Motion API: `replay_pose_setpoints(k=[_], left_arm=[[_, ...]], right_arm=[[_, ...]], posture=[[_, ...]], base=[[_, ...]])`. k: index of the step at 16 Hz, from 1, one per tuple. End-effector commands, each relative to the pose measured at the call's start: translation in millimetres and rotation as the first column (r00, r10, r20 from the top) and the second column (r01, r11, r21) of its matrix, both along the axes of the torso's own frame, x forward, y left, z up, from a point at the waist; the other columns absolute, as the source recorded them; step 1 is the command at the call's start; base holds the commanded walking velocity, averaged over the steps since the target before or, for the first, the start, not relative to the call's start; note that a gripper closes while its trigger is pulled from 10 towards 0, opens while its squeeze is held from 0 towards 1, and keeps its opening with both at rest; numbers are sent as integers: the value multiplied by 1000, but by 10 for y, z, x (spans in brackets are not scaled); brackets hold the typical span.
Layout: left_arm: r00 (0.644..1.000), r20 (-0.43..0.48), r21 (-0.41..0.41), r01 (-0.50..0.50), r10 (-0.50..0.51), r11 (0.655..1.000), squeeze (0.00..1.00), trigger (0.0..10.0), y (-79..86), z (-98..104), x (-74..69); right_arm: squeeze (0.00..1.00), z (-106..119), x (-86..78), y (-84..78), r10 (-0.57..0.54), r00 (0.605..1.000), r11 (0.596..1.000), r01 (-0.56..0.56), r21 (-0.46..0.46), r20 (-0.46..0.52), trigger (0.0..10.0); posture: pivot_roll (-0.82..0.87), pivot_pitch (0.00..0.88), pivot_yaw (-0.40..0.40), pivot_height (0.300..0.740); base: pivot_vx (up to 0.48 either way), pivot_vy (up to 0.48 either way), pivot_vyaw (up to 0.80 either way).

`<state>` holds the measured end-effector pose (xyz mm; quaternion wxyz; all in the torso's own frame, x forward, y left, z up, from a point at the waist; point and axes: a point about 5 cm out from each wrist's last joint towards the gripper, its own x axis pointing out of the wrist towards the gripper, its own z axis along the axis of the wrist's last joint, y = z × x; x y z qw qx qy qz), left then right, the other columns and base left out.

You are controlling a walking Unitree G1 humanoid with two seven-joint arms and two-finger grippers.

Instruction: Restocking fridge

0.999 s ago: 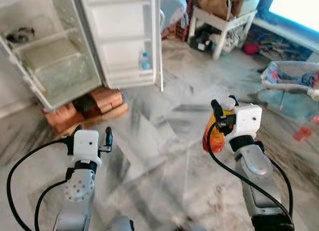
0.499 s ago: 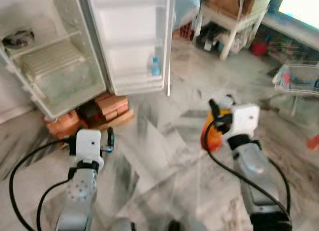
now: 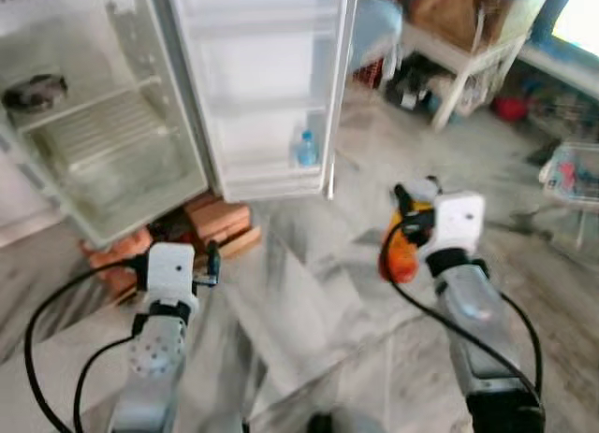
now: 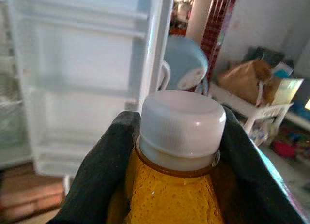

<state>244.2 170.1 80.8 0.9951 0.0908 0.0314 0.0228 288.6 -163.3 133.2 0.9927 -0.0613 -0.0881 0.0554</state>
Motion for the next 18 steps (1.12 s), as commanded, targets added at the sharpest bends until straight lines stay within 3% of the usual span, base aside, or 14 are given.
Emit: replay_pose_setpoints(k=[1, 7, 10, 18], left_arm=[[1000, -3, 10, -20, 20, 1000, 0, 10000, 79, 18, 0], [1000, -9, 10, -24, 24, 1000, 0, 10000, 82, 16, -3], [1000, -11, 28, 25, -24, 999, 0, 10000, 42, 35, 55], [1000, -7, 17, 20, -20, 1000, 0, 10000, 7, 39, 77]], right_arm=[[0, 68, 3, 67, 18, 999, 1000, -18, 11, 32, 10000], [0, -18, -17, 41, -15, 1000, 998, 15, 63, -8, 10000], [0, -81, -91, 82, -21, 1000, 999, 21, 45, -8, 10000], [0, -29, -51, 121, 42, 999, 999, -42, 18, 9, 10000]], posture=[[124, 120, -45, 740], [125, 120, -38, 740], [111, 114, 4, 740], [120, 114, -18, 740]], base=[[469, 0, 0], [393, 0, 0], [0, 0, 0], [0, 0, 755]])
